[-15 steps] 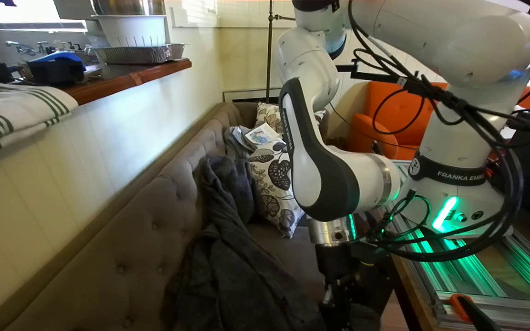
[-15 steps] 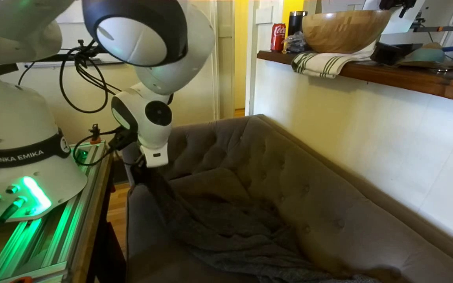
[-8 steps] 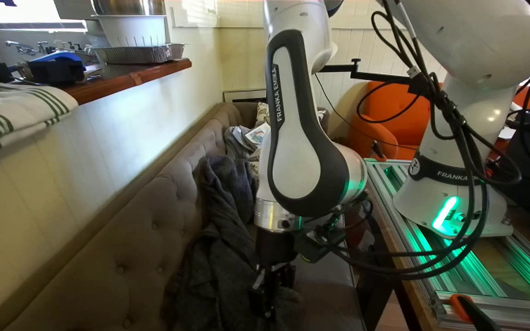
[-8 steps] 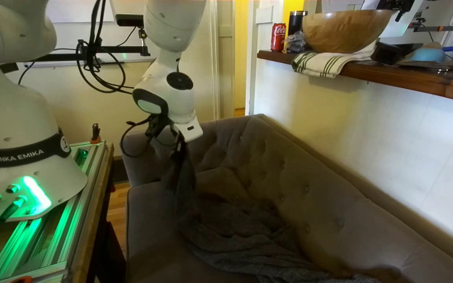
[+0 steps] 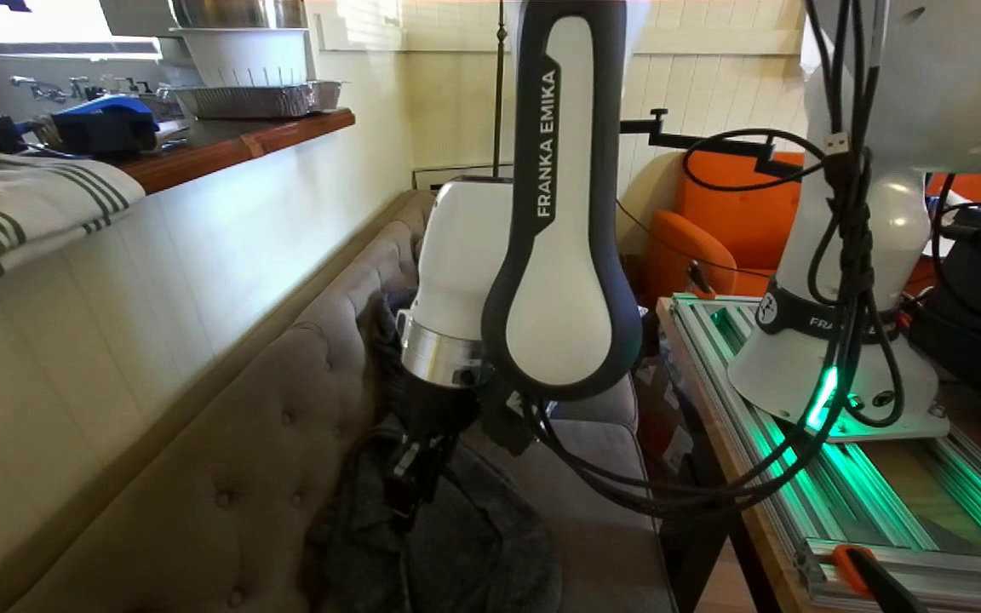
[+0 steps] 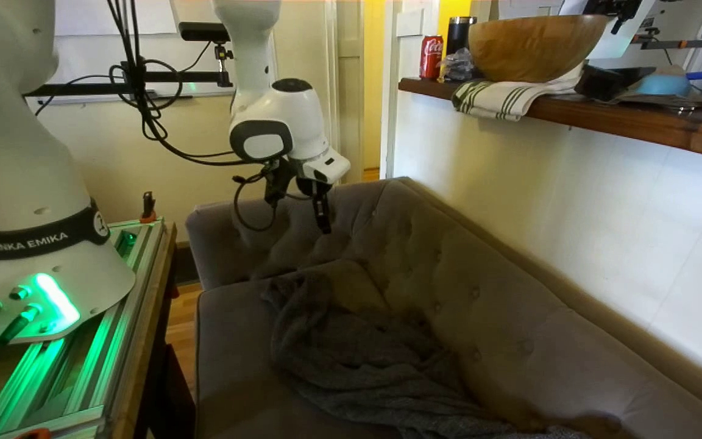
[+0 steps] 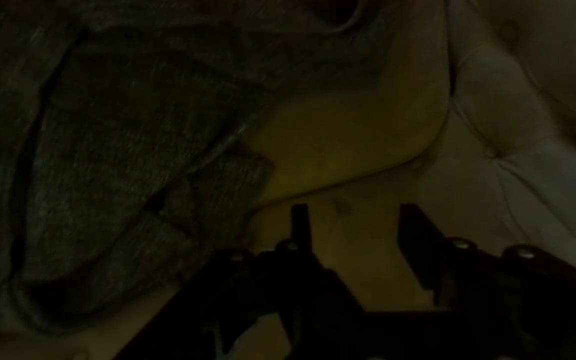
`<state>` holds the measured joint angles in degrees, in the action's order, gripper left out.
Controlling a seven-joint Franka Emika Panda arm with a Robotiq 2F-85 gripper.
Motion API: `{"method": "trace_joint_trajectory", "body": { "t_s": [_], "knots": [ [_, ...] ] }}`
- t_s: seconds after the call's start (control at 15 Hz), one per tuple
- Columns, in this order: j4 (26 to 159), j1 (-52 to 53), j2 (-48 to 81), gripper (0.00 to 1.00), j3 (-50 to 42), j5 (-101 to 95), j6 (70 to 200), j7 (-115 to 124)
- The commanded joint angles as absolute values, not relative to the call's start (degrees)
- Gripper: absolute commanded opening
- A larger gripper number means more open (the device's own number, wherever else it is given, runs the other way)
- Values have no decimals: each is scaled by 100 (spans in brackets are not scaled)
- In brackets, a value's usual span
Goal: Fold the blanket
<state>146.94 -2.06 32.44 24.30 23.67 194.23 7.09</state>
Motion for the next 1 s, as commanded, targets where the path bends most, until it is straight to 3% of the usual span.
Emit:
{"method": "trace_joint_trajectory", "body": {
  "t_s": [0.0,0.2,0.27,0.4,0.53,0.93],
  "knots": [
    [15215,1056,2125,82,871,2735,19196,327],
    [15451,2086,1913,99,-589,3353,19718,-348],
    [15225,1571,2181,85,-135,2568,19504,309],
    [15295,1852,2041,98,-505,3151,19601,-273],
    [15309,1936,2028,100,-566,3156,19610,-275],
    [13736,3361,4017,100,-2590,4155,19425,-532]
  ]
}}
